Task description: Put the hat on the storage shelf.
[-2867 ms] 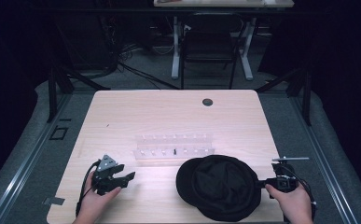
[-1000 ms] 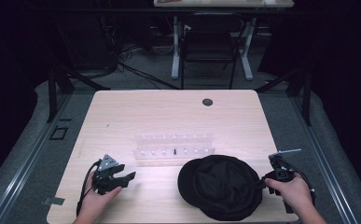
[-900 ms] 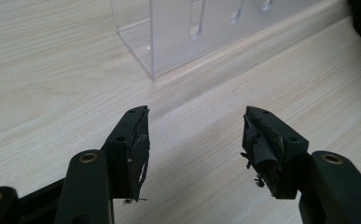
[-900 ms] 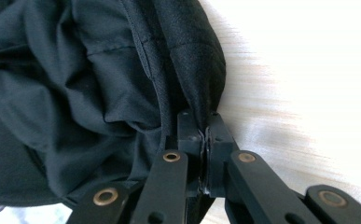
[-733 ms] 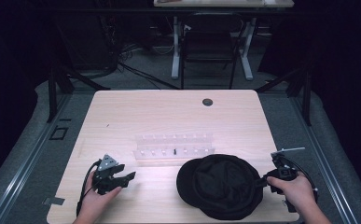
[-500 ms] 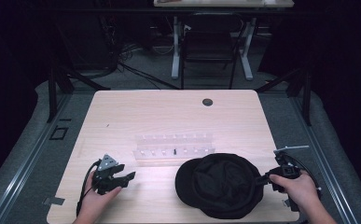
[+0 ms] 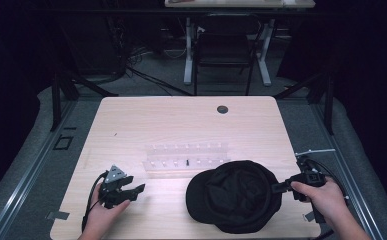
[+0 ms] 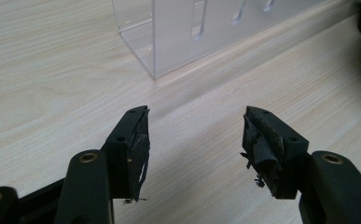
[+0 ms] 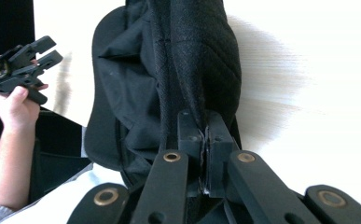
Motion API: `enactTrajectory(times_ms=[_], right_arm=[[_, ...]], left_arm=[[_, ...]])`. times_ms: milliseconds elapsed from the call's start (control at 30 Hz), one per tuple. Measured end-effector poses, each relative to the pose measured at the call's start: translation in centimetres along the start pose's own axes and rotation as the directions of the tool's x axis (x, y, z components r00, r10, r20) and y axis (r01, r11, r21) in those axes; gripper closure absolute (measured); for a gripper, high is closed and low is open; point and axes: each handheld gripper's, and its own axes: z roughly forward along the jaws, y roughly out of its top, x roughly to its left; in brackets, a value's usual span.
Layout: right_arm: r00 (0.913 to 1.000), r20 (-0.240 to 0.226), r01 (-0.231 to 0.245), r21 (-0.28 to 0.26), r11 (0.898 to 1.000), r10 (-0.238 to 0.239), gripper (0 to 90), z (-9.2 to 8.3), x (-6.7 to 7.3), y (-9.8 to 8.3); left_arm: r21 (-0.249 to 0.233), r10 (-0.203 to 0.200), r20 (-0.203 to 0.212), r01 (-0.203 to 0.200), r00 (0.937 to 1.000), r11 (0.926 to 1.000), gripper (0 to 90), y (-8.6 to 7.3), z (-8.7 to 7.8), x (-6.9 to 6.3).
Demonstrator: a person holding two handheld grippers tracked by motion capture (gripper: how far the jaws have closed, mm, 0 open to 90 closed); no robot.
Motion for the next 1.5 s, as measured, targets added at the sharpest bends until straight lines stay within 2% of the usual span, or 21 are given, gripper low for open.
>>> enactTrajectory(times_ms=[67,167,200,233,267,400,433,467,667,767,900,967,1100,1300,1500], right_arm=[[1.0,0.007,-0.002,-0.002,1.0,0.002,88.0,-0.2,0.4,0.0],[0.9995,-0.031,-0.008,-0.008,1.0,0.008,88.1,-0.4,0.9,0.1],[0.9995,-0.031,-0.008,-0.008,1.0,0.008,88.1,-0.4,0.9,0.1],[1.0,-0.003,0.001,0.011,1.0,-0.001,88.0,-0.7,1.1,0.2],[0.9992,-0.039,-0.012,-0.007,1.0,0.012,88.1,-0.5,1.3,0.2],[0.9968,-0.078,-0.017,-0.009,1.0,0.016,88.1,-0.9,2.0,0.3],[0.9945,-0.1,-0.036,-0.03,0.999,0.033,88.1,-0.8,2.5,0.2],[0.994,-0.108,-0.013,0.002,1.0,0.013,88.1,-1.1,2.5,0.4],[0.9884,-0.148,-0.034,-0.006,0.999,0.033,88.1,-1.2,3.1,0.5],[0.9864,-0.163,-0.025,-0.001,1.0,0.024,88.1,-1.5,3.3,0.7],[0.9787,-0.204,-0.025,-0.014,1.0,0.021,88.1,-1.9,3.9,0.8],[0.9777,-0.209,-0.019,-0.015,1.0,0.016,88.1,-2.0,4.0,0.8],[0.9703,-0.242,-0.015,-0.031,0.999,0.007,88.0,-2.4,4.7,0.8],[0.9651,-0.262,-0.012,-0.044,0.999,0.0,88.0,-2.7,5.3,0.8],[0.962,-0.271,0.013,-0.06,0.998,-0.029,88.1,-3.9,6.3,0.9]], left_arm=[[0.0,0.001,0.0,-0.001,1.0,1.0,41.3,0.0,0.0,0.0],[0.0,0.002,0.001,-0.002,1.0,1.0,41.3,0.0,0.0,0.0],[0.0,0.002,0.001,-0.002,1.0,1.0,41.3,0.0,0.0,0.0],[0.0,0.001,0.001,-0.001,1.0,1.0,41.3,0.0,0.0,0.0],[0.0,0.001,0.001,-0.001,1.0,1.0,41.3,0.0,0.0,0.0],[-0.003,-0.002,0.0,0.002,1.0,1.0,41.2,0.0,0.0,0.0],[-0.003,-0.002,-0.001,0.002,1.0,1.0,41.2,0.0,0.0,0.0],[-0.003,-0.002,-0.002,0.002,1.0,1.0,41.2,0.0,0.0,0.0],[-0.001,0.001,0.0,-0.001,1.0,1.0,41.2,0.0,0.0,0.0],[0.0,0.002,-0.001,-0.002,1.0,1.0,41.2,0.0,0.0,0.0],[-0.002,-0.001,-0.001,0.001,1.0,1.0,41.2,0.0,0.0,0.0],[-0.001,0.001,-0.002,-0.001,1.0,1.0,41.2,0.0,0.0,0.0],[0.0,0.003,-0.002,-0.003,1.0,1.0,41.2,0.0,-0.1,0.0],[-0.002,0.0,-0.001,0.0,1.0,1.0,41.2,0.0,-0.1,0.0],[0.003,0.002,0.0,-0.002,1.0,1.0,41.2,0.0,0.0,0.0]])
